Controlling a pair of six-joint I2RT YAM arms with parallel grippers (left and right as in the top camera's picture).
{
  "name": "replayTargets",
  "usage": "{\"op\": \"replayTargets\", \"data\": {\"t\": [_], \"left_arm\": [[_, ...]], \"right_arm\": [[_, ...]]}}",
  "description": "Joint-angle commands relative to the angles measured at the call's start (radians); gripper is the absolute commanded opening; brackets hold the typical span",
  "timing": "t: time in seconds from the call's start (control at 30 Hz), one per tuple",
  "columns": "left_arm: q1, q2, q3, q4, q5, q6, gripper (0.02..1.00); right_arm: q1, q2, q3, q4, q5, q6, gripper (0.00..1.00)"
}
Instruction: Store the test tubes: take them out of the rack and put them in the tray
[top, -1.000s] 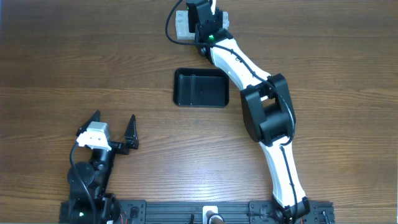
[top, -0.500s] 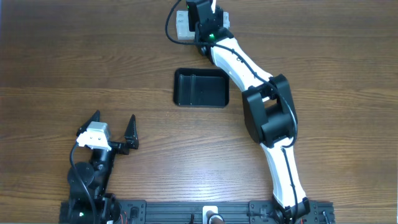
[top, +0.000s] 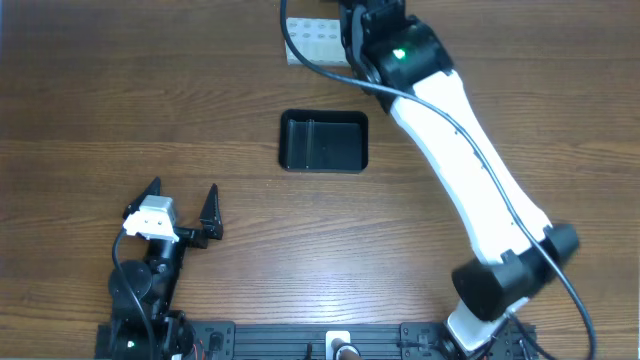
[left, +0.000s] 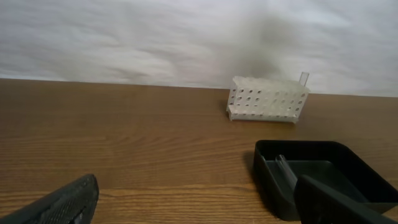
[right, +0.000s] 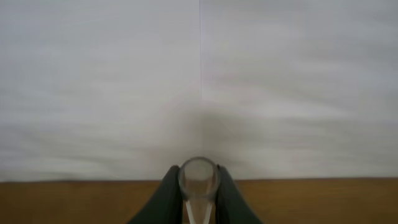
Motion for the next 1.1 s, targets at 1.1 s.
{"op": "replayTargets", "data": {"t": [1.1], "left_arm": [[0.007, -0.007, -0.005, -0.002, 0.016, -0.01, 0.998]], "right_arm": [[0.045, 0.414, -0.143, -0.472, -0.261, 0.388, 0.185]]}}
